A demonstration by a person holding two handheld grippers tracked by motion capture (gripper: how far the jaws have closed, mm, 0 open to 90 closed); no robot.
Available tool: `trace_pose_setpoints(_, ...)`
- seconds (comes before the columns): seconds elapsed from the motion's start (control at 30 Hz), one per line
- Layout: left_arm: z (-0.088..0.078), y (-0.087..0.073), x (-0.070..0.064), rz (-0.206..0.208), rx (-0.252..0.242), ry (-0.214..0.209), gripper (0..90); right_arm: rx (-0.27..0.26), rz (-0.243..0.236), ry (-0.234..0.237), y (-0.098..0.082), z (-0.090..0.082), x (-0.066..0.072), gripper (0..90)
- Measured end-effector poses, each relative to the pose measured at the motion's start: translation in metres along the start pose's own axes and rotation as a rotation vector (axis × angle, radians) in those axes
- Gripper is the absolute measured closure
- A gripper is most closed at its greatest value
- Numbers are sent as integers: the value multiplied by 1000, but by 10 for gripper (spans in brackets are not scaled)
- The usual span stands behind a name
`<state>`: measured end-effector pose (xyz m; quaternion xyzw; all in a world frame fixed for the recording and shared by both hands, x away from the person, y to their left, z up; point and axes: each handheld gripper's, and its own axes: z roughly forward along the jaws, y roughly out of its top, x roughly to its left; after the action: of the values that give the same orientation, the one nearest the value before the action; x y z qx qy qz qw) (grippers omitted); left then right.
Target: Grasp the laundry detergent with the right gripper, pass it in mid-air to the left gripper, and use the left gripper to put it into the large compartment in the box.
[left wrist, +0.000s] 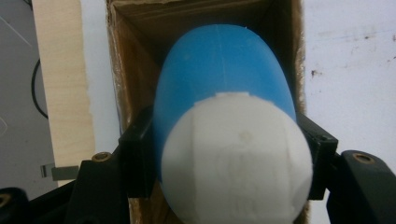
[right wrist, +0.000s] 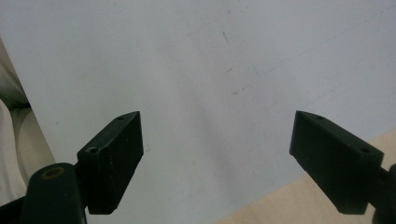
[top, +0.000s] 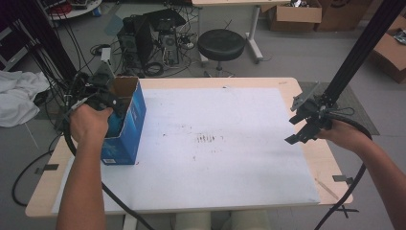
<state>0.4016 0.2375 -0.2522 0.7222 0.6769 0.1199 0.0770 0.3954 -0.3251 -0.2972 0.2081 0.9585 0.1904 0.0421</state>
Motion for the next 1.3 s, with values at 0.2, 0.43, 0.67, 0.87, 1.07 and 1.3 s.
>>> trace_pose_setpoints(0.2,7,-2,3,11,1,4,380,7,-12,6,8,5,1,176)
trace_pose_setpoints(0.43,12,0,-2,39,18,14,380,1,-22,13,14,10,1,175)
trace_pose_setpoints(0.67,21,1,-4,51,37,19,380,0,-18,18,13,11,0,175)
trace_pose_setpoints(0.87,29,0,-2,44,41,16,380,-2,-13,18,10,11,-1,175)
trace_pose_setpoints(1.07,30,0,0,39,49,7,379,-7,-11,18,11,11,-2,175)
trace_pose_setpoints(1.3,31,0,2,27,46,0,377,-2,-14,21,11,14,-1,175)
